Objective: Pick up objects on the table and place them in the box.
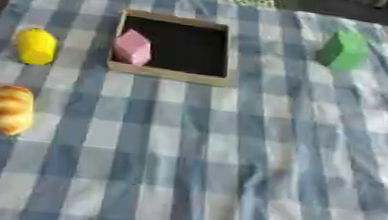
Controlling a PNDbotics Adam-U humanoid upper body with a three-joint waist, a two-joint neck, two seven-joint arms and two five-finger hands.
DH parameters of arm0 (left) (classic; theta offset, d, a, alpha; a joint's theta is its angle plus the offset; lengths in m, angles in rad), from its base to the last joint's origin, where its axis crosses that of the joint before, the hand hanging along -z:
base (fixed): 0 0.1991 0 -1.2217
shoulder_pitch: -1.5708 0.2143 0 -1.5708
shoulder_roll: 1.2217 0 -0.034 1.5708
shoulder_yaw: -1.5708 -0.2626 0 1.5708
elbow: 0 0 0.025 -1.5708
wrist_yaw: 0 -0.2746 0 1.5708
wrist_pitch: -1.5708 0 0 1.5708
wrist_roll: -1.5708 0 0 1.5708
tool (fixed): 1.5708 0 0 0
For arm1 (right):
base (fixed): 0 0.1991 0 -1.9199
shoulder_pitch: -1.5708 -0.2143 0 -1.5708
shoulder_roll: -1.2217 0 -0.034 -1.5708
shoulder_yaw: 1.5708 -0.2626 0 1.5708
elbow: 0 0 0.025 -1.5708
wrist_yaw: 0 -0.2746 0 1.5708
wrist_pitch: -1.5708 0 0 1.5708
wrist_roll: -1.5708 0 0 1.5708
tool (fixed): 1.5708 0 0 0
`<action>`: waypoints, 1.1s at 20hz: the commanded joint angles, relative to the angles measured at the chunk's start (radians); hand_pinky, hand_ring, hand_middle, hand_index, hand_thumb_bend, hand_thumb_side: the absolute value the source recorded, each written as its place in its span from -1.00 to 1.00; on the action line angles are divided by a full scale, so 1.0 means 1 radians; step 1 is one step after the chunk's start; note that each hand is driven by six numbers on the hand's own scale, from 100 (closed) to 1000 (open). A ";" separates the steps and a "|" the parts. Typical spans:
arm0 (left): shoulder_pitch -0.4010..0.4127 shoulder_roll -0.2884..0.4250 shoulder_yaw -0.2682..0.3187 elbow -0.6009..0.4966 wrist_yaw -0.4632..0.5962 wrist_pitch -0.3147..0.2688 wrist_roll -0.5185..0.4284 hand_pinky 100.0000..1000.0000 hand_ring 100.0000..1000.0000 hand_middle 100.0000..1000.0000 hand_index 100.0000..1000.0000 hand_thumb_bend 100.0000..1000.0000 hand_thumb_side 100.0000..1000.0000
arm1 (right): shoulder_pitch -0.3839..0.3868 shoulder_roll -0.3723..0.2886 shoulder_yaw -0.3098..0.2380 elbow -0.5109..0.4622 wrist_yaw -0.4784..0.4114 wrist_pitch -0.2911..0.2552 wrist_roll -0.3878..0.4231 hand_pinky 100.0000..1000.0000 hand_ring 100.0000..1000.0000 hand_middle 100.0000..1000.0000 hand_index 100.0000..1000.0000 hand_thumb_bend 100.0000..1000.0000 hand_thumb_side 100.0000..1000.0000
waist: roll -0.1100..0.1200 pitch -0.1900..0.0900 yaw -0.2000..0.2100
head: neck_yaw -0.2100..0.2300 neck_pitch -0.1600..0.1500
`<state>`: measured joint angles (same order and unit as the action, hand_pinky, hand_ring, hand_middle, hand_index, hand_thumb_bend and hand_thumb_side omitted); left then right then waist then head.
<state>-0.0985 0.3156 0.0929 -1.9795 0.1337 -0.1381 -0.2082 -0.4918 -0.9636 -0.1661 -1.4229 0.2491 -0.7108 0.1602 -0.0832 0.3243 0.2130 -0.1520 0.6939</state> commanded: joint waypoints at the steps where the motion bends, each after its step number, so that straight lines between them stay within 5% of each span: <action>1: -0.003 0.006 0.011 -0.021 -0.001 0.005 -0.002 1.00 0.61 0.49 0.62 -1.00 0.02 | -0.006 -0.033 -0.012 -0.004 0.004 -0.003 -0.002 0.66 0.87 -0.49 0.58 -1.00 -0.78 | -0.006 -0.020 -0.001 | -0.001 -0.008; 12: -0.008 0.005 0.006 -0.021 -0.013 -0.006 -0.006 1.00 0.61 0.50 0.62 -1.00 0.02 | -0.019 -0.031 0.003 0.019 0.032 -0.013 0.033 0.70 0.93 -0.43 0.61 -1.00 -0.78 | 0.001 -0.006 0.003 | -0.014 0.043; 22: -0.012 0.005 0.002 -0.021 -0.027 -0.013 -0.010 1.00 0.62 0.50 0.63 -1.00 0.01 | -0.034 -0.033 0.007 0.028 0.065 -0.016 0.060 0.73 1.00 -0.28 0.68 -1.00 -0.77 | 0.006 0.016 0.004 | -0.016 0.022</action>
<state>-0.1033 0.3081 0.0945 -1.9795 0.1124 -0.1473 -0.2174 -0.5112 -0.9636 -0.1517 -1.3913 0.3052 -0.7252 0.2152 -0.0829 0.3449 0.2171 -0.1664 0.7281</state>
